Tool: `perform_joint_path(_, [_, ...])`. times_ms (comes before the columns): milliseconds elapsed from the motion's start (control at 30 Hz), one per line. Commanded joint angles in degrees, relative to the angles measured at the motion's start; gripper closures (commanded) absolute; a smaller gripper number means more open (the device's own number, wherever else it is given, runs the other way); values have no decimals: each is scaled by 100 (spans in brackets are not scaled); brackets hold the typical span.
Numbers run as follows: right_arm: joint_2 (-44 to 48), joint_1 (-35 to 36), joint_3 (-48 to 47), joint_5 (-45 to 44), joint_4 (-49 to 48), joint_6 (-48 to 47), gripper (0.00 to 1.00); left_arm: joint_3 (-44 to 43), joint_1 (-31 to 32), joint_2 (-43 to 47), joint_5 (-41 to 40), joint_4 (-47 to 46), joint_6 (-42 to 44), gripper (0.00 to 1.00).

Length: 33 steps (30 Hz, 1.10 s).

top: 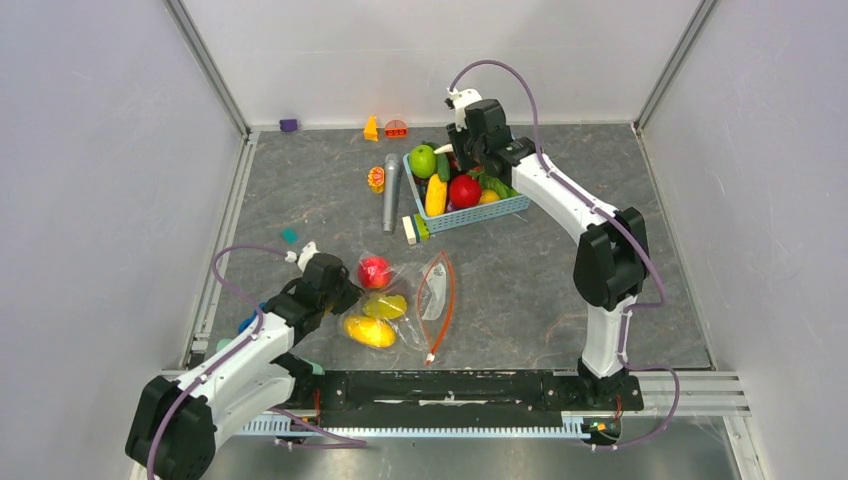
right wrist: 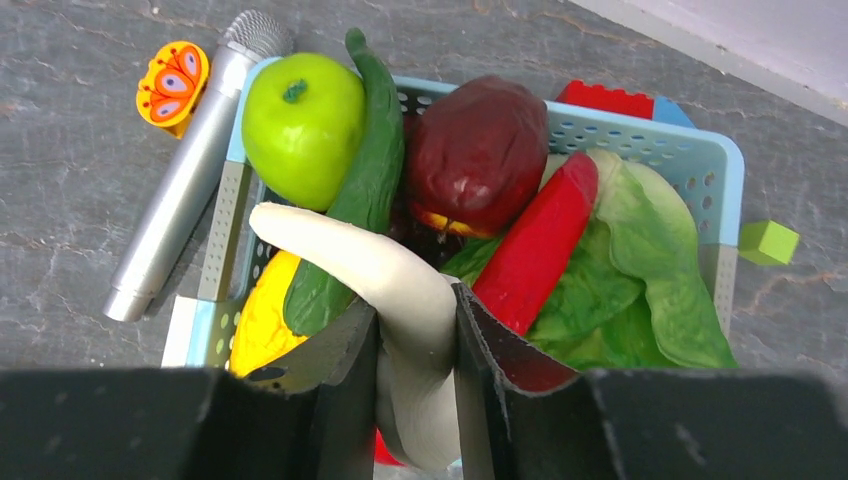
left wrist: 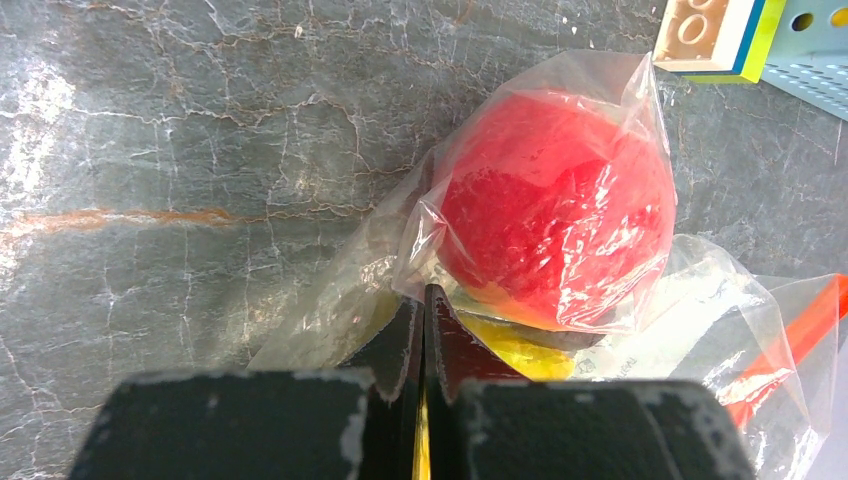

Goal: Open the zip-top bag and remove the fake food
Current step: Place the fake vegetable in the zipper food storage bag.

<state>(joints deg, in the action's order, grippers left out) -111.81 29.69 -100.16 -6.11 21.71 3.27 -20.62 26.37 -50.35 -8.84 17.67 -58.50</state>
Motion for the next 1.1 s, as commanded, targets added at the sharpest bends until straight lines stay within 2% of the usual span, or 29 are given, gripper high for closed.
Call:
perform_joint_path(0, [-161,-25,-163,508,-522,142,66,-3,9,72,-59,7,-21,98])
perform_joint_path(233, [-394,-78,-75,591,-867,232,63,23,8,135,-65,67,-29,98])
perform_joint_path(433, [-491,-91,-41,591,-1017,229,54,1,9,194,-82,127,-20,98])
perform_joint_path(700, [-562,-111,-45,518,-1072,176,46,-19,8,170,-62,131,-21,98])
perform_joint_path(800, [-483,-113,19,504,-1073,132,43,-4,8,217,-79,158,-21,98])
perform_joint_path(1067, [283,-115,452,416,-1072,-124,27,-2,8,239,-70,168,-21,98])
